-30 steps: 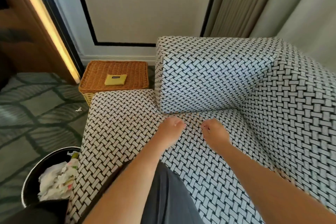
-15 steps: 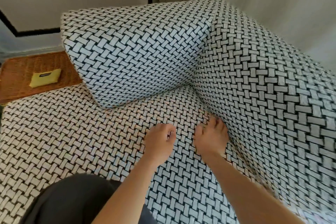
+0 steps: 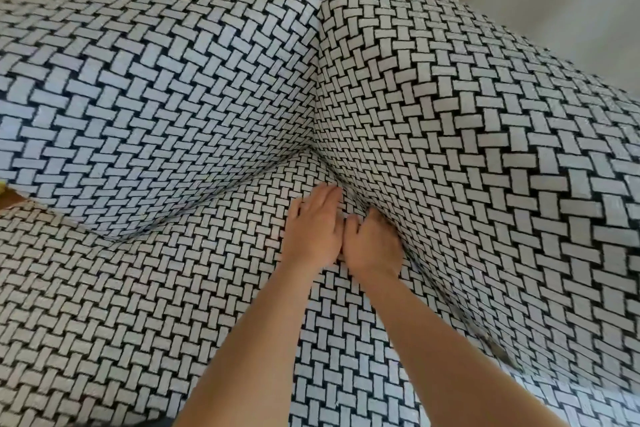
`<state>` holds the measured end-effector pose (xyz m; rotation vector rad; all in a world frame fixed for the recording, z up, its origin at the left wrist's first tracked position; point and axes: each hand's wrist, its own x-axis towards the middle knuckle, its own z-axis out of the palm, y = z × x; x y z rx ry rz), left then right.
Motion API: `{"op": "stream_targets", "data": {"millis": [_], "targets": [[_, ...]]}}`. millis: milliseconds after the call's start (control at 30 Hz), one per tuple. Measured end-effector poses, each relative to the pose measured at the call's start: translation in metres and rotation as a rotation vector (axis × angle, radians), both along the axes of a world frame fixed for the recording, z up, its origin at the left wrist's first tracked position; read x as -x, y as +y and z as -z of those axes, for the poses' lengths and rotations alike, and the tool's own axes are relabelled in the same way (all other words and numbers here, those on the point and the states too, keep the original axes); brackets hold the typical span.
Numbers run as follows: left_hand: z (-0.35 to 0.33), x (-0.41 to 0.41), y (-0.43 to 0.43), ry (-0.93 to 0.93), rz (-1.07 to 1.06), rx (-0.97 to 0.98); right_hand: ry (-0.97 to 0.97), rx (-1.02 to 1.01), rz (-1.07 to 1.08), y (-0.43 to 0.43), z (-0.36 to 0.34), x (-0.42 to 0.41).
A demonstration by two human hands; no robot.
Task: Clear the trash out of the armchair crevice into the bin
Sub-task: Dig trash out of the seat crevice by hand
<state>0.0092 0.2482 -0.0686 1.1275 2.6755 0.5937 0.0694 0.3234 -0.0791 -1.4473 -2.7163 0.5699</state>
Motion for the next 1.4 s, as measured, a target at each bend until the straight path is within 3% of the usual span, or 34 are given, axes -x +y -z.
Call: {"op": "stream_targets", "data": {"millis": [167,333,500,633,833,967,1067,1233,1400], "targets": [[0.003,0.025,0.027,0.075,0.034,0.112,-0.01,0.192,-0.068,0.017,0.0,0.002],[-0.001,0.046,0.058,0.144,0.103,0.351,0.123,0.358,-0.106,0.027,0.003,0.001],[-0.006,0.058,0.071,0.05,0.131,0.505,0.246,0.48,-0.129,0.034,0.011,0.006],[-0.007,0.062,0.071,-0.052,0.13,0.497,0.347,0.588,-0.145,0.038,0.011,0.009],[-0.006,0.063,0.065,-0.079,0.139,0.376,0.528,0.653,-0.089,0.035,0.02,0.009],[0.001,0.065,0.054,-0.123,0.119,0.167,0.639,0.713,-0.099,0.036,0.022,0.007],[0.003,0.059,0.045,-0.039,0.104,0.012,0.7,0.679,-0.118,0.035,0.026,0.006],[0.012,0.043,0.032,0.01,0.016,-0.193,0.667,0.567,-0.135,0.035,0.029,0.008],[0.018,0.021,0.011,-0.227,-0.151,-0.396,0.513,0.453,-0.09,0.032,0.021,0.006]]}}
